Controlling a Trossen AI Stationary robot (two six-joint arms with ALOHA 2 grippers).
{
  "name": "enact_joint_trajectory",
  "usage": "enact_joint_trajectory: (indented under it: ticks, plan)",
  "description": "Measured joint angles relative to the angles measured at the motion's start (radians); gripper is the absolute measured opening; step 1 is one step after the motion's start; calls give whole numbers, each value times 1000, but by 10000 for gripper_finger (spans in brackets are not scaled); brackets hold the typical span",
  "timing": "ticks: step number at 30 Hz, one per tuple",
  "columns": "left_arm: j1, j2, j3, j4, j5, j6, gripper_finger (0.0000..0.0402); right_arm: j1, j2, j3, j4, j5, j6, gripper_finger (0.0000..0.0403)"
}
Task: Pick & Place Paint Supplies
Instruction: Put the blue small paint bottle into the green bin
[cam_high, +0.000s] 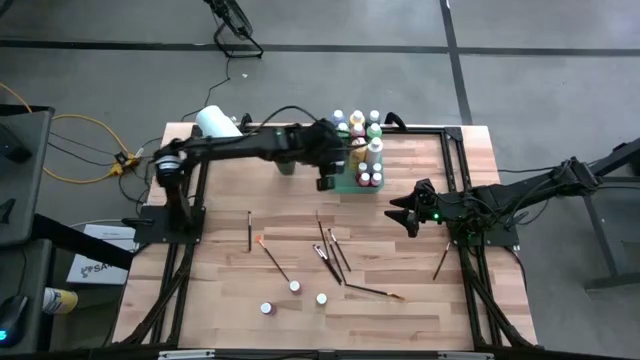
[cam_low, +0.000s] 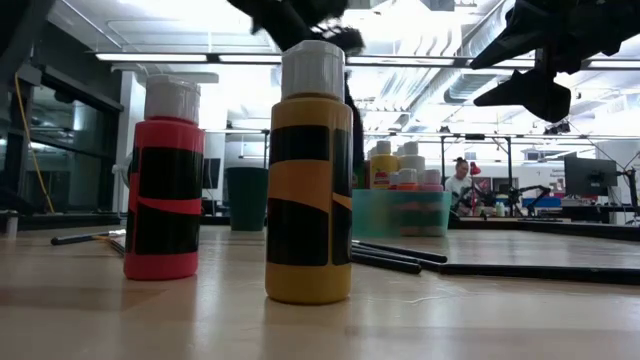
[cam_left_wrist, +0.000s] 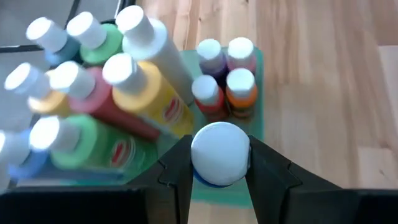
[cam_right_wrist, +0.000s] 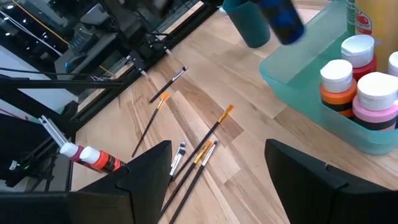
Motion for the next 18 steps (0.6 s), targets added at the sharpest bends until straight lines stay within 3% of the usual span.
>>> enact_joint_trajectory:
  ticks: [7,18]
  plan:
    - [1,174,173,-69,11,14,112,0,0,0,-4,0,0,252]
    - [-47,276,176,0,12,-66,112,0,0,0,1,-4,0,252]
